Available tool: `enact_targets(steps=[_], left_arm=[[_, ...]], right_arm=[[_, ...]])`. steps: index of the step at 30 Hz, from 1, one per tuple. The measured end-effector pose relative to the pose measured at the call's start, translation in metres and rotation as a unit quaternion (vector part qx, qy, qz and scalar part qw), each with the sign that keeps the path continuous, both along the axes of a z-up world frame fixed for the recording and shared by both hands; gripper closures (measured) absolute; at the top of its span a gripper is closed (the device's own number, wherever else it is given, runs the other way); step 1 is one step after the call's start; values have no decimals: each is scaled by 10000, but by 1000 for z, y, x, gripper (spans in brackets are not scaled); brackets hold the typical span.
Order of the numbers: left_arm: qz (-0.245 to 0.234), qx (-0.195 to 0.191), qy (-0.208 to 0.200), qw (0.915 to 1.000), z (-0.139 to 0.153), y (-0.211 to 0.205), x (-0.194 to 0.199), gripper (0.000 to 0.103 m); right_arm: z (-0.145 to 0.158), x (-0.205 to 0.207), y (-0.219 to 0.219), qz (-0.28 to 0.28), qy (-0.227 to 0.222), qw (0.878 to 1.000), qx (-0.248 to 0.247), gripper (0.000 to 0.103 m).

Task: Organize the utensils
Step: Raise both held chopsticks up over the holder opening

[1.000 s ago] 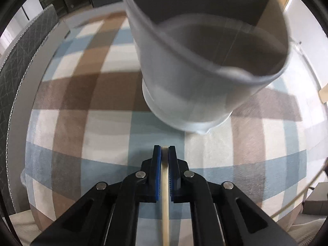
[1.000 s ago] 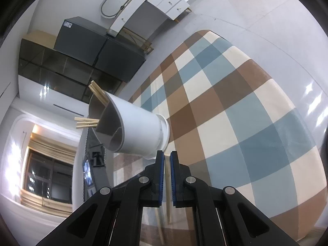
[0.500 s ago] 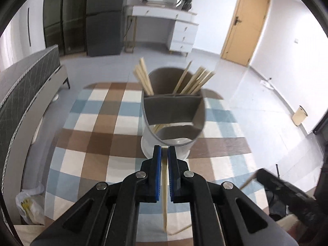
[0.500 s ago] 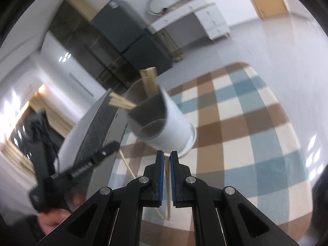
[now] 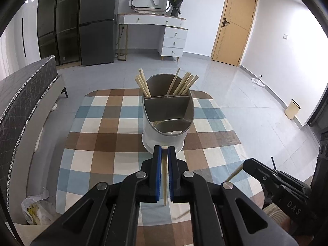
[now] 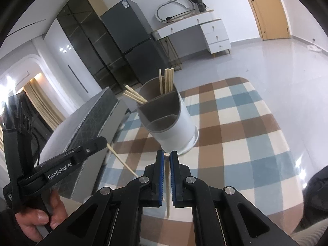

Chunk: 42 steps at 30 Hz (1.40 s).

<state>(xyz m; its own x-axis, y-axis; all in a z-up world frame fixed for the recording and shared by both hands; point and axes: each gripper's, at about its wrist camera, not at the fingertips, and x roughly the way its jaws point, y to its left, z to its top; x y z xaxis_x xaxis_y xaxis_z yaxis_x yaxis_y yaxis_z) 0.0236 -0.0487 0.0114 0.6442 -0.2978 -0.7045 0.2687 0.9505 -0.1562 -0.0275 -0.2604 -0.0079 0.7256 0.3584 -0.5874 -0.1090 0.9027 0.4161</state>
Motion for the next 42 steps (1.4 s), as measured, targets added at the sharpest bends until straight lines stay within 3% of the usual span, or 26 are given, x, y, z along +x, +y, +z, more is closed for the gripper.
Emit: enact_targets(steps=[10,14,18,23,28,32,38,42], left_arm=[[-176,-14,-130,9998,16,5,-9,101],[-163,-73,-131,9998,17,13,-11,101],[-195,-192,-96,9996,18,22,-13,101],[-257,-292,-9,9992,13,27,-6,101],[-252,-461,119,9985,1,34,7,101],[-229,-654,191,9974,-6,43,15,101],[-244,-797,247,9962,-12,51,22,101],[-286,-880,316,9952,-13,53,23,101]], right_arm=[[14,-8,13,116,-193,9997,-74,103],[10,-5,10,47,-43,9999,-121,103],[8,7,-13,-244,185,9992,-240,97],[-18,52,-67,-762,1046,9913,-243,75],[-68,105,-105,-1141,2187,9691,-65,74],[-99,135,-115,-1285,2698,9540,-253,68],[-140,162,-117,-1485,3336,9307,-229,68],[-139,170,-103,-1543,3307,9290,-613,67]])
